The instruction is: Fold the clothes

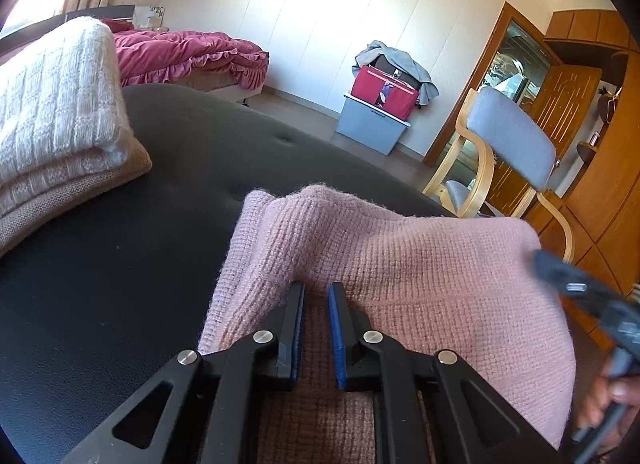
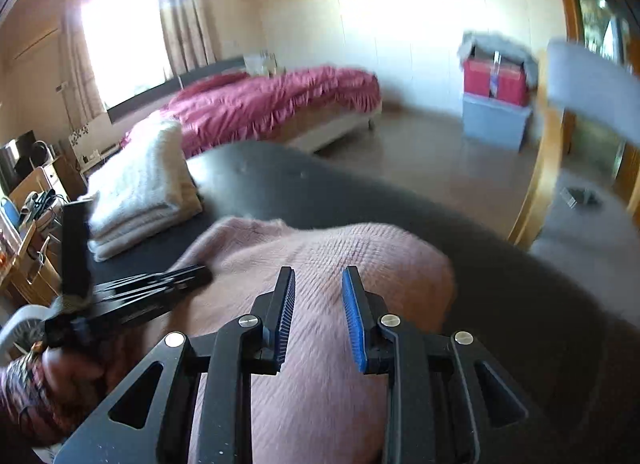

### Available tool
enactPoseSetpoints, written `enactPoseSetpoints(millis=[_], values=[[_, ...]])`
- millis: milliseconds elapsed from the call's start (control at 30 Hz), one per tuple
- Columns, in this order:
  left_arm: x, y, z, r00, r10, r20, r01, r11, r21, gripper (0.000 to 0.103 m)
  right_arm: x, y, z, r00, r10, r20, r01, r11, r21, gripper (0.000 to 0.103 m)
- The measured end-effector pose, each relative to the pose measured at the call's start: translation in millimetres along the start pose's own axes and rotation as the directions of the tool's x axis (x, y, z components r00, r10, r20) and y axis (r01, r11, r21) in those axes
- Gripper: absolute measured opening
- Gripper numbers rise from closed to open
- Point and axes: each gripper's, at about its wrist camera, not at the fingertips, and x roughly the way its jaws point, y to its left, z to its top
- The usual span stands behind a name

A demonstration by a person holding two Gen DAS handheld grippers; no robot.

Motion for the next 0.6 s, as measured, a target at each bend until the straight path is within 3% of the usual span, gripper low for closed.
enactPoseSetpoints(millis=[167, 267, 400, 500, 600], values=[[3, 10, 2, 1.0, -0.018, -0.006, 0.018, 0.999, -0.04, 0.006, 29, -20, -14, 0.994, -0.109, -0.008, 0.11, 0.994, 0.02, 0.023], [5, 11, 4, 1.0, -0.018, -0.008, 0.017, 0.999, -0.046, 0.006, 29, -28, -19, 0.995, -0.097, 0.018, 0.095, 0.992, 0.084, 0.023], [4, 11, 6, 1.0, -0.023, -0.012, 0.023, 0.999, -0.047, 0.005, 26, -22, -20, 0.991, -0.124, 0.046, 0.122, 0.991, 0.05, 0.023], [-11, 6, 9, 1.0, -0.029, 0.009, 0.029, 0.999, -0.018, 0.007, 22, -23, -21, 0.993, -0.097, 0.071, 0.093, 0.994, 0.058, 0.026], [-31, -2, 10, 0.993, 0.067, 0.093, -0.072, 0.996, 0.05, 0.018, 11, -24, -22, 0.992, -0.061, 0.108, 0.053, 0.996, 0.077, 0.026]])
